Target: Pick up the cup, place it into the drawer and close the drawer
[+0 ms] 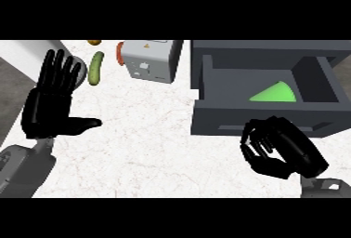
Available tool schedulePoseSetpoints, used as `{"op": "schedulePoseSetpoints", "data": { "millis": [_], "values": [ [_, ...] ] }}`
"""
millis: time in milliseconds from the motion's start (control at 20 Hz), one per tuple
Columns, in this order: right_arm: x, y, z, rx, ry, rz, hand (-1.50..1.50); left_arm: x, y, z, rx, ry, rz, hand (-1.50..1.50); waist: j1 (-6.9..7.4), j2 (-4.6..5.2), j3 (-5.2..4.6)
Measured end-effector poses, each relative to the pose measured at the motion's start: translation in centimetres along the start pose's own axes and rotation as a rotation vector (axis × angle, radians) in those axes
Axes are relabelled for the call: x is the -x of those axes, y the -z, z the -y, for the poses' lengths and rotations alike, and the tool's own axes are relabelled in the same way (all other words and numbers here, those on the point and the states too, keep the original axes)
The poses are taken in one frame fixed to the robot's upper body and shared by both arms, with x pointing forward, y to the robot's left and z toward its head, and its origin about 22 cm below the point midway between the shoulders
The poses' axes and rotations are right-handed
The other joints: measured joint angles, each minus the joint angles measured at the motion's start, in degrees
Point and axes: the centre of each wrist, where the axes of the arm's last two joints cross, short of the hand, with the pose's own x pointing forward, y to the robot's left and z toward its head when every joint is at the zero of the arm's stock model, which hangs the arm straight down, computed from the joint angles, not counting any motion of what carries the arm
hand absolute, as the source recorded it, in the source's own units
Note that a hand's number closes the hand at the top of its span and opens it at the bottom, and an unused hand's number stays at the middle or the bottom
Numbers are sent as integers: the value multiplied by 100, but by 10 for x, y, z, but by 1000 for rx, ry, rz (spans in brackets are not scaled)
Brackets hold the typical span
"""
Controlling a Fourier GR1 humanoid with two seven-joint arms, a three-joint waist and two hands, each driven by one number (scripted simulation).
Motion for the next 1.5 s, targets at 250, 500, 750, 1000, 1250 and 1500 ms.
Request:
{"op": "schedulePoseSetpoints", "data": {
  "millis": [250, 500, 750, 1000, 1250, 1500],
  "values": [
    [27, 31, -22, -28, -63, -43, -150, -10, -17, -20, -6, -4, -4, -150, 0, 6, 2],
    [49, 54, -35, -81, -122, -81, -150, -13, -25, -36, -10, -8, 1, -150, -34, 11, 1],
    [71, 75, -55, -111, -132, -109, -150, -13, -37, -62, -12, -6, 6, -150, -42, 12, -1],
    [91, 101, -44, -114, -109, -124, -150, -18, -45, -67, -6, -19, 8, -150, -10, 13, -3],
    [108, 117, -31, -123, -70, -126, -150, -15, -45, -71, 3, -22, 11, -150, 25, 29, -6],
    [120, 124, -7, -135, -51, -97, -150, -4, -49, -66, 17, -39, 3, -150, 97, -1, -24]
  ]
}}
